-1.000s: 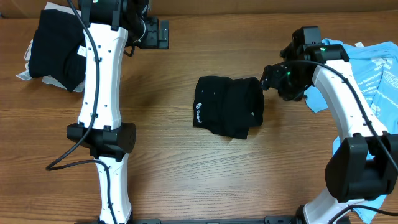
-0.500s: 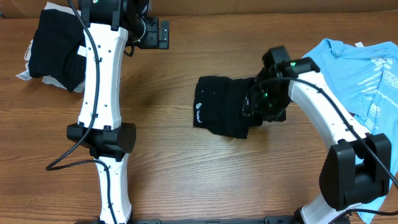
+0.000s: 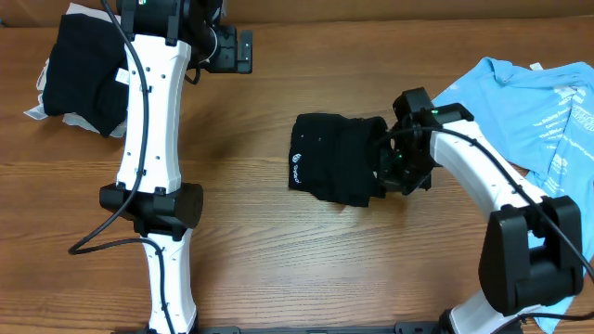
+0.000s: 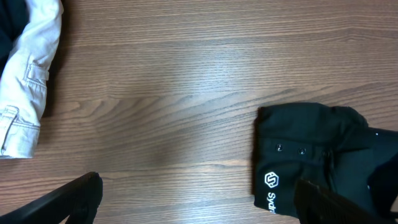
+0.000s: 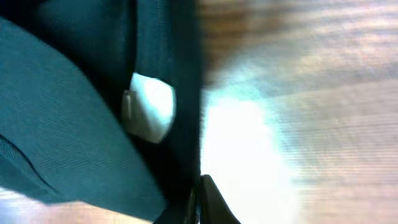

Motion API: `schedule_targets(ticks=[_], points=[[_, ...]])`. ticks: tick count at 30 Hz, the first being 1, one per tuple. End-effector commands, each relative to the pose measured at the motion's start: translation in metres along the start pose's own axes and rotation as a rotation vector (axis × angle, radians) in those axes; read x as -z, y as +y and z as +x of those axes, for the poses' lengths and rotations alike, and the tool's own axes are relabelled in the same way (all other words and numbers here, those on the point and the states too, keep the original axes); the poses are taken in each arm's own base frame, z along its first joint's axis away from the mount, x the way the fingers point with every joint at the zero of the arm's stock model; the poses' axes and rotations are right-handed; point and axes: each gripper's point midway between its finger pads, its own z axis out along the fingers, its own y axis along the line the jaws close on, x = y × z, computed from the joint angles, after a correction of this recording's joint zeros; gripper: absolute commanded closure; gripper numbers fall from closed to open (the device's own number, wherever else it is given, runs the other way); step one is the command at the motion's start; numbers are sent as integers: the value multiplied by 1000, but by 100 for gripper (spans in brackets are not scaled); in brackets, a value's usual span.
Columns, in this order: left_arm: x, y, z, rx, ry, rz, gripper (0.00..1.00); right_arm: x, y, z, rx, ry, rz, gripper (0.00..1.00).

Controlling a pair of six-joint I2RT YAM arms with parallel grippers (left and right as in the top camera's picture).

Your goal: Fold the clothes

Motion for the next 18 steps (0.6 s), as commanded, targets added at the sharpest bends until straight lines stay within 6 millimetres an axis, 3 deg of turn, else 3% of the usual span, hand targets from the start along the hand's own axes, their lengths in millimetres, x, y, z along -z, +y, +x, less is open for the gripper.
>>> schedule_targets(ticks=[1, 6, 14, 18], points=[[2, 2, 1, -12, -3, -13, 0, 24, -19, 0, -86, -45, 4, 96], [2, 2, 1, -12, -3, -13, 0, 26, -45, 9, -182, 3, 16, 96], [2, 2, 1, -12, -2, -13, 0, -12, -62, 16, -202, 0, 42, 93], [2, 2, 1, -12, -2, -13, 0, -20, -76, 10, -229, -39, 76, 88]])
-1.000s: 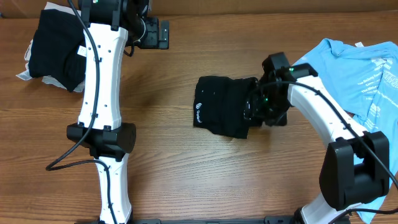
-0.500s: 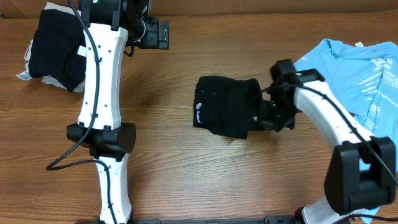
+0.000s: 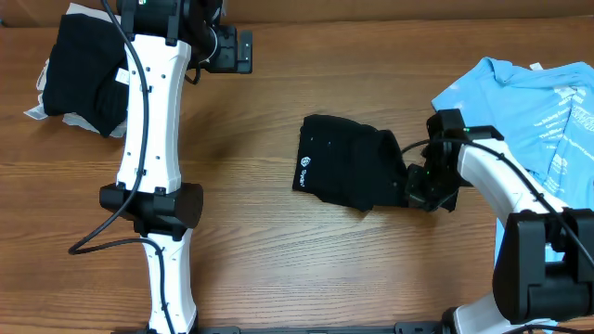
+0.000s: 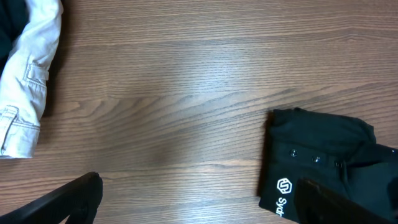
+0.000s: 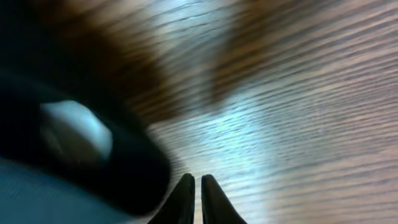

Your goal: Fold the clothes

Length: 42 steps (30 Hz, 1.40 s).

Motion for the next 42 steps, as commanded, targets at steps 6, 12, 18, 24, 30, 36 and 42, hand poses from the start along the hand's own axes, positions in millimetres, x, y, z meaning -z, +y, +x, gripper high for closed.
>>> schedule_targets(ticks=[6, 12, 18, 24, 30, 36, 42], points=[[2, -6, 2, -16, 4, 22, 0, 10, -6, -15, -28, -63, -13, 30], [-2, -53, 16, -91, 59, 191, 0, 64, 25, -35, 15, -127, -159, 23], [-28, -117, 64, -236, 230, 281, 0, 109, 31, -54, 52, -219, -163, 0], [-79, -151, 130, -394, 421, 199, 0, 111, 20, -59, 26, -233, -136, 0], [-134, -181, 189, -466, 529, 216, 0, 112, 14, -62, 8, -239, -130, 0], [-166, -186, 203, -484, 502, 206, 0, 112, 10, -63, 3, -246, -114, 0], [-204, -158, 210, -498, 467, 76, 0, 112, 11, -65, 5, -253, -116, 0]])
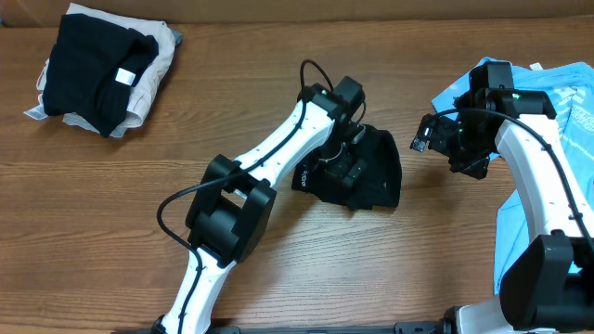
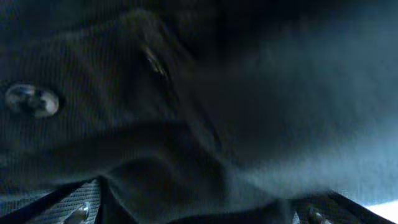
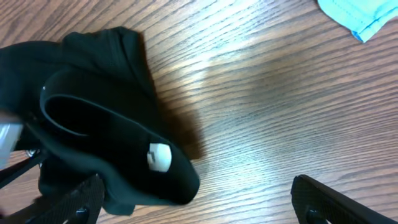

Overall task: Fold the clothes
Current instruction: 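Grasp the folded polo with the left gripper and lift it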

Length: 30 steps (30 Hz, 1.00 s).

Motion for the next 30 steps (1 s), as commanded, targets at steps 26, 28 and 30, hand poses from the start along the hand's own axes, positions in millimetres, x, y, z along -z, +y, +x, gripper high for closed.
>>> schedule_targets(ticks=[26, 28, 30], points=[[113, 108, -24, 59, -183, -491, 0, 8, 0, -7, 10, -37, -2, 0], [114, 77, -33, -16, -211, -348, 0, 8, 0, -7, 10, -38, -3, 0], [110, 54, -36, -56, -222, -255, 0, 8, 0, -7, 11, -37, -2, 0]])
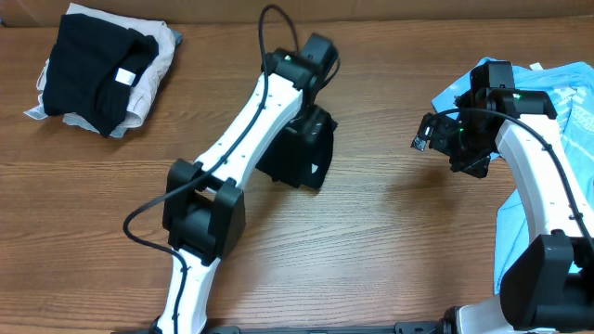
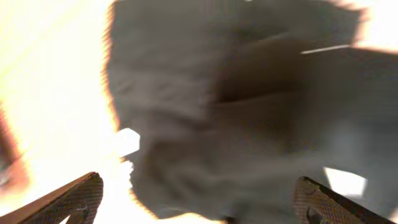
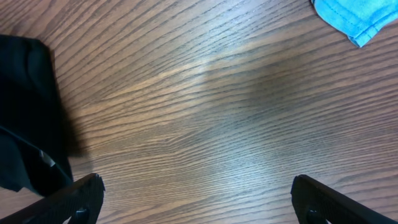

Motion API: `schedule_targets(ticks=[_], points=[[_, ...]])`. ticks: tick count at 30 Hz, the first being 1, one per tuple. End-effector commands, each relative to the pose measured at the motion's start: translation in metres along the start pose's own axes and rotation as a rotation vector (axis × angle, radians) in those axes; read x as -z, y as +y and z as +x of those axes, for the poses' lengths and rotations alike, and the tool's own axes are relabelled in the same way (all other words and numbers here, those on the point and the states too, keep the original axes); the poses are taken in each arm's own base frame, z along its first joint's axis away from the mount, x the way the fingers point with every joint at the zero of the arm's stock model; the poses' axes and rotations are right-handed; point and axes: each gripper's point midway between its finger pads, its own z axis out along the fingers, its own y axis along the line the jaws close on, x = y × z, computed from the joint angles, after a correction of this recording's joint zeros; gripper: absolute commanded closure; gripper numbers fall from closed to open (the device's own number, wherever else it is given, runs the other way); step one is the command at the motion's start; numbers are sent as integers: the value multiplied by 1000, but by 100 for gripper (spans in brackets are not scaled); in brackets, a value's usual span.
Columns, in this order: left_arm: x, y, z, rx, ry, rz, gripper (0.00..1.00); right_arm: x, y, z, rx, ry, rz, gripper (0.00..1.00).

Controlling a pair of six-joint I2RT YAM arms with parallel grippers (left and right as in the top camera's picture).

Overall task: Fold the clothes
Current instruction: 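Grasp the folded polo with the left gripper and lift it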

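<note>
The folded black garment lies bunched left of the table's middle. My left gripper is down on its far edge. In the left wrist view the blurred dark garment fills the frame, and the left gripper has its fingers wide apart at the corners, the cloth between them. My right gripper hovers open over bare wood to the right. In its own view, the right gripper holds nothing, and the garment's edge shows at the left.
A light blue T-shirt lies spread at the right edge, its corner in the right wrist view. A stack of folded dark and white clothes sits at the far left corner. The wooden table lies under everything.
The black garment now lies further left and nearer the far side, with the left gripper on it, and the left arm is swung left. The right arm has not moved.
My right gripper was shut on the black garment's right edge while the left arm waited at the far left. The garment then lay a little further right. Later the right gripper was open and raised, and the left gripper was on the garment, which now lies further left.
</note>
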Motion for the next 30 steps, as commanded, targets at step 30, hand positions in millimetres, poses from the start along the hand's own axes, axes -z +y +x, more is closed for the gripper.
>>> schedule_targets(ticks=[30], points=[[-114, -64, 41, -228, 227, -17, 8, 7, 2, -9, 30, -45, -10, 0]])
